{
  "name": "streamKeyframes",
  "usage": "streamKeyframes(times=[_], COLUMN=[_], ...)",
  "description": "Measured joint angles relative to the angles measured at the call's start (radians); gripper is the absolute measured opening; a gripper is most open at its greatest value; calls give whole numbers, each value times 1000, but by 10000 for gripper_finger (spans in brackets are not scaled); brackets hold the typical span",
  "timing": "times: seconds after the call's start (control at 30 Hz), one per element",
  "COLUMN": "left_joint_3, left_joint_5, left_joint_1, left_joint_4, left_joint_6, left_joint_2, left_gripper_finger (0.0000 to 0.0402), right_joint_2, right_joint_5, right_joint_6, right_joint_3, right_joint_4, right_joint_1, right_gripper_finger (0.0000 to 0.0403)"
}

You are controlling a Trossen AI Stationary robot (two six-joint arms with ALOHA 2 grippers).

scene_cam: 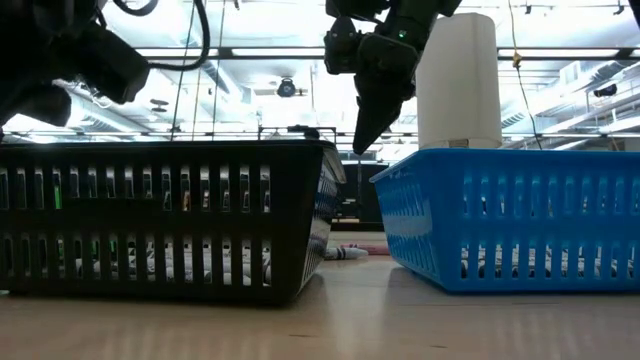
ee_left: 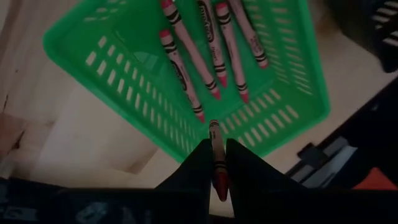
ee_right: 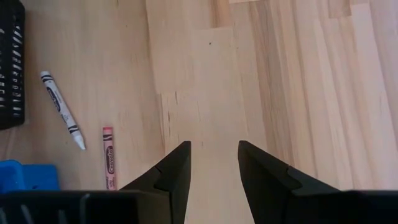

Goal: Sort crayons
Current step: Put the pink crayon into the green basket

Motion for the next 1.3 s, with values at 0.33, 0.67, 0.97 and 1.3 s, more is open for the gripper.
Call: streamKeyframes(times=[0.33,0.67,0.97,1.3], left_joint_3=[0,4,99,100], left_joint_5=[-1,39,-154,-371], left_joint_1=[0,19,42,68], left_joint_4=[25,9,-26,147], left_joint_6=[13,0,70,284], left_joint_2=[39,2,-31,-30], left_gripper_finger=[58,161,174,174], right_joint_2=[0,-2,-2,4], right_joint_5=[0,-32,-98,-182], right_joint_6=[3,-12,-18,27], right_joint_3=[0,-13,-95,-157], right_joint_4=[0,32,149,253], right_joint_1=[0,0,5,51], right_gripper_finger=[140,140,140,141])
